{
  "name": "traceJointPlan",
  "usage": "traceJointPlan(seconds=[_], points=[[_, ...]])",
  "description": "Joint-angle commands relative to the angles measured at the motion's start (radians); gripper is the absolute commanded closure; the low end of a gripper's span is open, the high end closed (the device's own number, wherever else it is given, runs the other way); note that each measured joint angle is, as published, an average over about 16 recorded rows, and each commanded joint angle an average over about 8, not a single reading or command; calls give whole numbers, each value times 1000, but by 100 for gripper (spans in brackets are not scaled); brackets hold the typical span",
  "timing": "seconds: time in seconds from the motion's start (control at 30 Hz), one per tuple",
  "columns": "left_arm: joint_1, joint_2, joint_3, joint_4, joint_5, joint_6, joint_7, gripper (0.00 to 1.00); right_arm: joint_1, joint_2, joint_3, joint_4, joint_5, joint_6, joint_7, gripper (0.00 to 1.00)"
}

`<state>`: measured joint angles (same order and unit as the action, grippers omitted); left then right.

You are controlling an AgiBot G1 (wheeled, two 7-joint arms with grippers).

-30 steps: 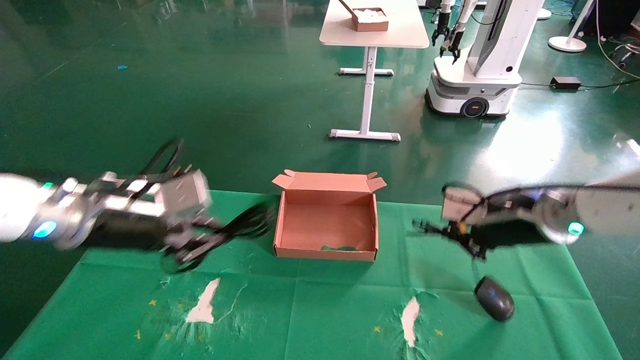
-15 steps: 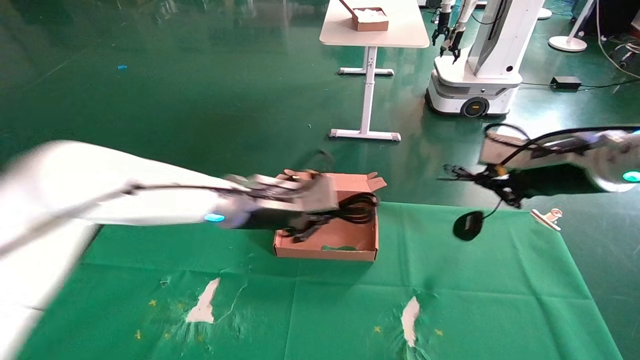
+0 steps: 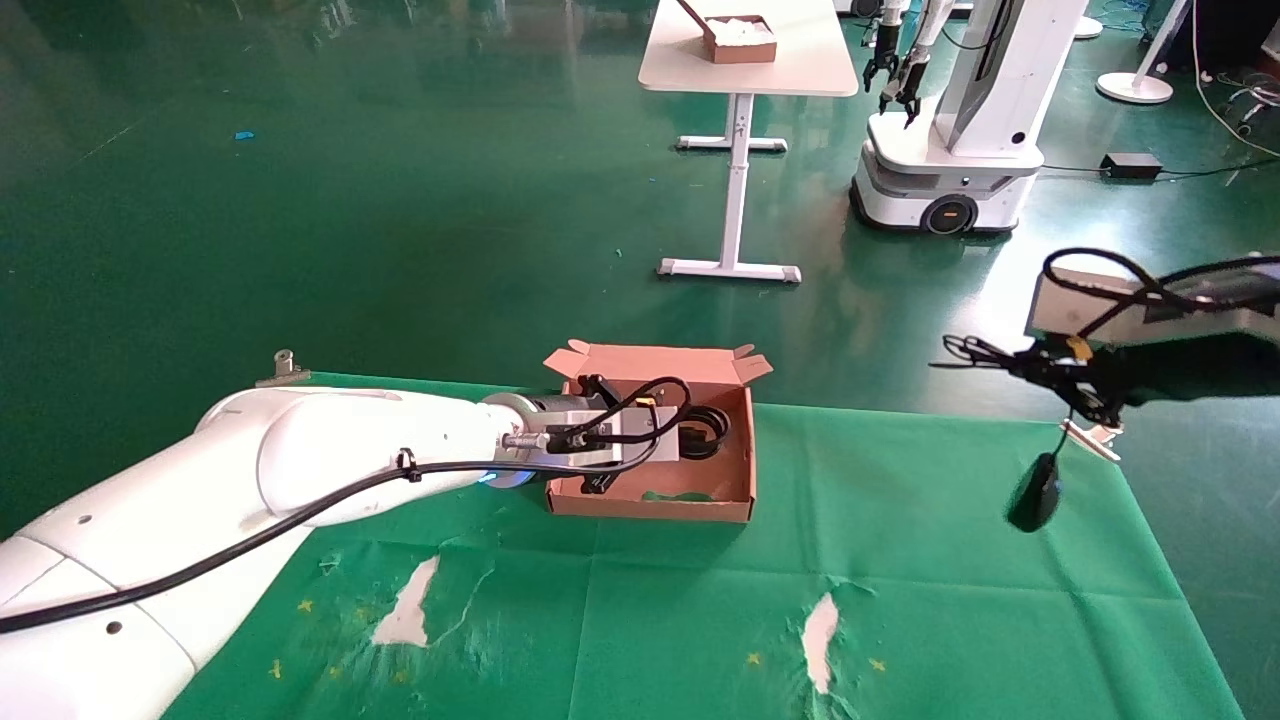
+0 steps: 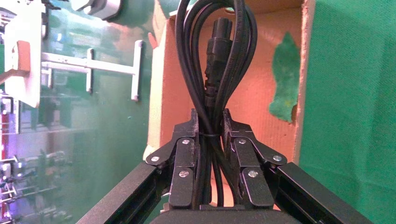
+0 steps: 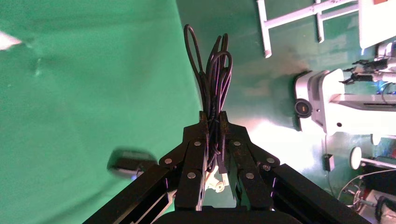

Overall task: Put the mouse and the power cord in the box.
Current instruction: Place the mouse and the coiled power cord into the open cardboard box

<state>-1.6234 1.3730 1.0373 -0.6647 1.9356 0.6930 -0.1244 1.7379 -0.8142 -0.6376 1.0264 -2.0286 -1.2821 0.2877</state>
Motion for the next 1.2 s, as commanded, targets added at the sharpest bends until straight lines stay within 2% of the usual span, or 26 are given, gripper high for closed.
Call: traceJointPlan(seconds=[0.03,0.43,0.7,0.8,0.93,1.1,1.2], points=[[-9,-1,40,3,-20,-16,-17,0,-13,11,2,24,6,-8,16,100],[-46,-3,185,21,-122,-75,-52,0,-12,-27,3,59,25,2,18,100],[-104,-30,197,116,-187,-117,-85,0,7,-56,5,55,36,11,0,100],[-134,-71,178,162,-219,-106,-98,0,11,-70,4,56,41,14,-9,100],[-167,-167,154,177,-254,-55,-113,0,14,-101,1,47,52,24,-31,100],[-182,-307,152,99,-255,6,-145,0,24,-172,-9,0,59,62,-83,100],[-177,-363,161,28,-236,20,-184,0,33,-226,-18,-52,57,100,-136,100]])
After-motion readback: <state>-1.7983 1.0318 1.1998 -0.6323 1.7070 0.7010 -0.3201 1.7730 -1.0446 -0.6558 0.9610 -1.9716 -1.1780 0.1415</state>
